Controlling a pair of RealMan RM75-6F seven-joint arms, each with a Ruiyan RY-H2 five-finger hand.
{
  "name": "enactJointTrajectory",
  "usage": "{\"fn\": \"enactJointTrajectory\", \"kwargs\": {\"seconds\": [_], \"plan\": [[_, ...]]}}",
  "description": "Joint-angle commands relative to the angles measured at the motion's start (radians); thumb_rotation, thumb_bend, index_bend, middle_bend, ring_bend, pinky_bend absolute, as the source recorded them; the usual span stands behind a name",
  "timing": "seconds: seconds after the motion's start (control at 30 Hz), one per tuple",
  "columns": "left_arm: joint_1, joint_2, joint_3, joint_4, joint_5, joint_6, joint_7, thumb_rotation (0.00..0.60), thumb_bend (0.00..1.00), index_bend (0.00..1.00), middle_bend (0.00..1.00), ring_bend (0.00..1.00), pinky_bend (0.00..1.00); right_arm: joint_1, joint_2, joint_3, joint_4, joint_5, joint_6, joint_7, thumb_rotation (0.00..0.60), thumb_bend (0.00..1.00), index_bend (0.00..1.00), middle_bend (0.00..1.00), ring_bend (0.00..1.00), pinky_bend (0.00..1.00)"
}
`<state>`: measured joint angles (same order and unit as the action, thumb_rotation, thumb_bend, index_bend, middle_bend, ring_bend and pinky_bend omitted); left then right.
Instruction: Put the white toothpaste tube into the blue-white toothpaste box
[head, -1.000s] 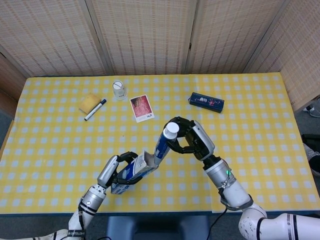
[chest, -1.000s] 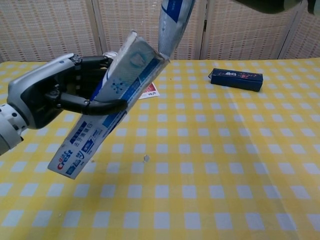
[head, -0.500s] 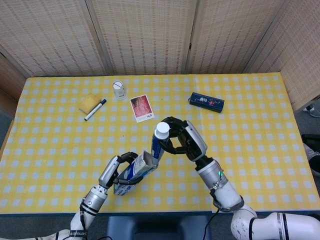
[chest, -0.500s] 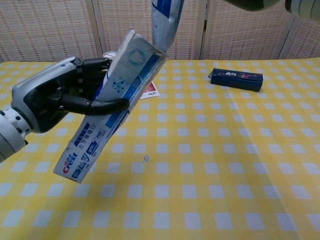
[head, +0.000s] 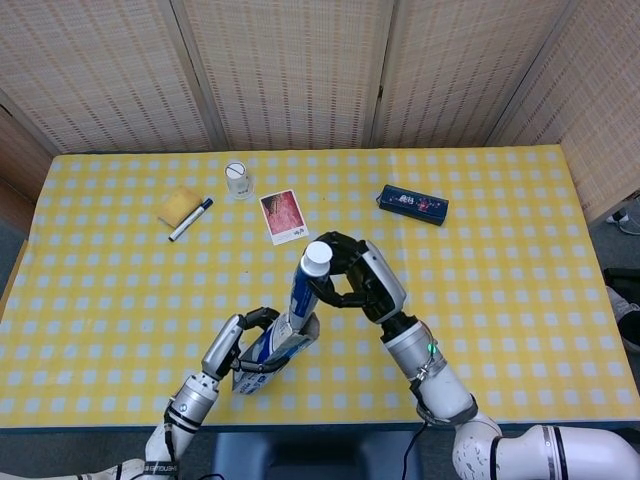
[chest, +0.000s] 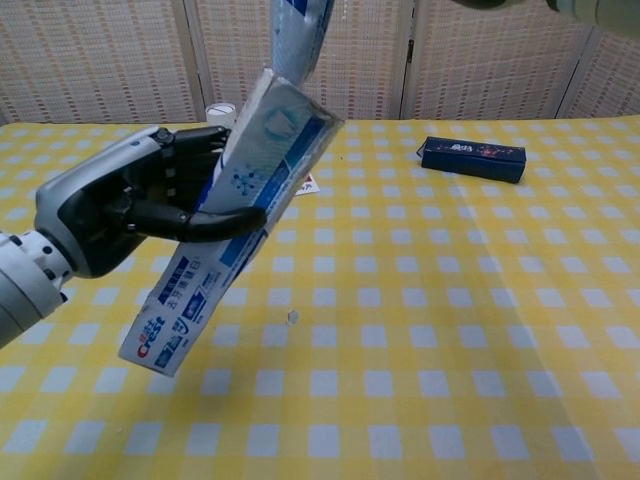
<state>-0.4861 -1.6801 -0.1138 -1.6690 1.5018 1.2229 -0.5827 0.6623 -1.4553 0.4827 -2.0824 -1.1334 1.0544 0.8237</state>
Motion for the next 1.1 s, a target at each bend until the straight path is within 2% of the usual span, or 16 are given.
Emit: {"fn": "enactJointTrajectory", "kwargs": {"seconds": [0.03, 0.5, 1.1], "plan": [[-0.005, -0.003, -0.008, 0.007, -0.005, -0.004, -0.006, 0.600, 0.25, 0.55, 0.66, 0.55, 0.53, 0.001, -0.010, 0.001, -0.001, 0.006, 0.001, -0.002, 0.600, 0.48, 0.75, 0.54, 0.76, 0.78], [-0.016, -0.016, -0.029, 0.066, -0.010, 0.001, -0.053, 0.600, 0.25, 0.55, 0.66, 0.54, 0.51, 0.004, -0.047, 0.012, -0.020, 0.040, 0.011, -0.039, 0.600, 0.48, 0.75, 0.54, 0.76, 0.78], [-0.041, -0.073, -0.031, 0.277, 0.085, 0.089, -0.211, 0.600, 0.25, 0.54, 0.66, 0.50, 0.48, 0.002, -0.052, 0.041, -0.035, 0.133, 0.001, -0.085, 0.600, 0.48, 0.75, 0.54, 0.77, 0.79]]}}
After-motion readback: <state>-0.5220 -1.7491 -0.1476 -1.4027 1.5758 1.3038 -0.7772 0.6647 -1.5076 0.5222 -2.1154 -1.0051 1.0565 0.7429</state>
